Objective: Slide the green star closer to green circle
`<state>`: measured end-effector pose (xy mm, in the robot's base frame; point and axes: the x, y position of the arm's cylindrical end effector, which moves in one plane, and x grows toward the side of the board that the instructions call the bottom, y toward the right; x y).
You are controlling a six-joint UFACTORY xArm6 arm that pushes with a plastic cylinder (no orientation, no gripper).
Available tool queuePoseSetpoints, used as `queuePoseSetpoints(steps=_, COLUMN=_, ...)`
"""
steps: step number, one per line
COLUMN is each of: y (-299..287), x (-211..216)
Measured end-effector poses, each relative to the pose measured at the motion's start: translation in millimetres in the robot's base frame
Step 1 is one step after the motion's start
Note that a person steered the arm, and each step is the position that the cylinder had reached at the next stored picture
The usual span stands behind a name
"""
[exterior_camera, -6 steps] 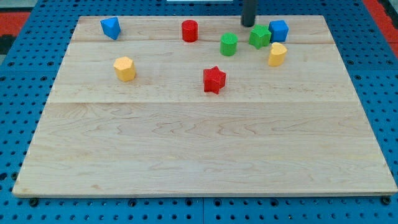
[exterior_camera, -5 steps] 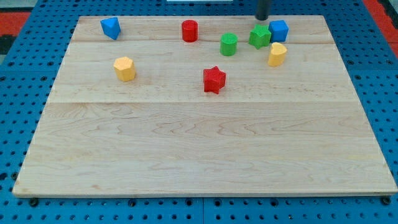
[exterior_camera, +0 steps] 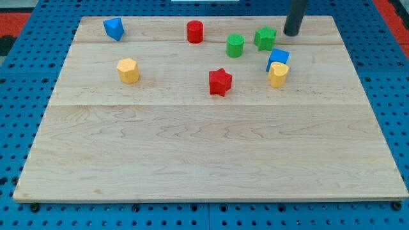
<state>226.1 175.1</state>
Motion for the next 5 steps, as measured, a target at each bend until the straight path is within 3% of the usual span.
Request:
queuePoseSetpoints(steps=2, y=-53.0, x=89.1)
queuePoseSetpoints(steps=3, y=-34.7, x=47.4)
queuePoseSetpoints(steps=4, y=-55.9, x=18.0)
queuePoseSetpoints(steps=5, y=-87.3, x=45.9)
